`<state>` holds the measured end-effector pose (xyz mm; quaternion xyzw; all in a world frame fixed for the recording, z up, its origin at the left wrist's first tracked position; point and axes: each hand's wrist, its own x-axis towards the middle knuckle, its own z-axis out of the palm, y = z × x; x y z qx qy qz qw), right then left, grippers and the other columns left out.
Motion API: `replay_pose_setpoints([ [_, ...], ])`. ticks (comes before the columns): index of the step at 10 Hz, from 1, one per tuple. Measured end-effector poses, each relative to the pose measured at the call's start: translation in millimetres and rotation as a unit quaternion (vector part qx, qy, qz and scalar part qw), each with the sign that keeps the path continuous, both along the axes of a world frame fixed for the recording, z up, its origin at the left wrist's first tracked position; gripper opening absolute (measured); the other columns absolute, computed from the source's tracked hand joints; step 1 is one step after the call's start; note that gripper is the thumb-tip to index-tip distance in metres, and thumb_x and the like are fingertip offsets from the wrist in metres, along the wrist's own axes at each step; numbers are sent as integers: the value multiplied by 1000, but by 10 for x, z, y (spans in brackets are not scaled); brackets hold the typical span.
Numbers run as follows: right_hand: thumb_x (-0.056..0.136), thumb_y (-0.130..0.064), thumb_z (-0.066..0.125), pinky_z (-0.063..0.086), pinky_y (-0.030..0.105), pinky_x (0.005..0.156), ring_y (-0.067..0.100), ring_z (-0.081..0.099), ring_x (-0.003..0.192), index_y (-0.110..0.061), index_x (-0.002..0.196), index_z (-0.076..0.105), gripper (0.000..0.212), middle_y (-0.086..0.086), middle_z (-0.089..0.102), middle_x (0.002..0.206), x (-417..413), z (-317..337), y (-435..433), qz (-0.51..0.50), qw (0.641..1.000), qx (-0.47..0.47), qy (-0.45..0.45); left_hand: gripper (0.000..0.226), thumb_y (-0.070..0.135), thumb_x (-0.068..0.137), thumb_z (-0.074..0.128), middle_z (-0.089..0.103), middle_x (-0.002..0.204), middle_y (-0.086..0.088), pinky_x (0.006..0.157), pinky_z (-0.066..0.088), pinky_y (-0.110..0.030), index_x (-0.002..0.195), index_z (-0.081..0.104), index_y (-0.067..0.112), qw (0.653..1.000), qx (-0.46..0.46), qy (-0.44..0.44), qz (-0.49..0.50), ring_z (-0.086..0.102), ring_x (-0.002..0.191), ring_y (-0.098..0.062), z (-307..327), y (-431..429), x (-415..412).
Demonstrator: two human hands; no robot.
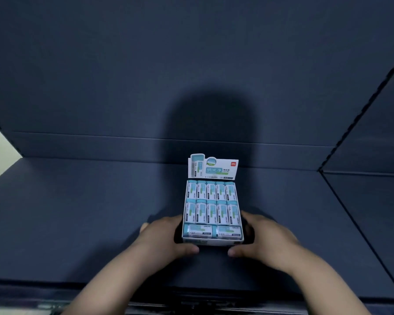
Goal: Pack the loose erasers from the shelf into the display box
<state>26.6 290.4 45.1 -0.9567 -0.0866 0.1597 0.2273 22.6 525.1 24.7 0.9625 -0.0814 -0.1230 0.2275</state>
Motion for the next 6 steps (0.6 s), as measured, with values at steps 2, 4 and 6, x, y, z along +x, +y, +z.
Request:
replay_pose_setpoints([
  [2, 71, -57, 65, 40, 25, 90, 8, 44, 122, -51, 131, 30, 69, -16, 48, 132, 15, -112, 51, 5, 1000, -7, -18, 49, 49, 84, 57, 56, 121, 20, 86, 28, -25, 129, 39, 46, 995, 10, -84, 51, 45, 116, -2, -115, -102, -112],
  [4, 73, -54, 65, 40, 25, 89, 9, 45, 120, -52, 132, 27, 70, -15, 49, 129, -100, -123, 61, -14, 999, 6, -36, 46, 43, 88, 53, 54, 106, 19, 81, 27, -22, 132, 38, 45, 989, -22, -132, 63, 47, 109, -4, -162, -83, -269],
  [6, 73, -57, 63, 45, 26, 71, 9, 50, 84, -40, 123, 41, 56, -12, 51, 88, -519, -149, 159, -67, 994, 4, -83, 47, 34, 88, 57, 49, 95, 19, 92, 43, -29, 133, 47, 33, 989, -94, -112, 23, 53, 94, -4, -275, 151, -527],
])
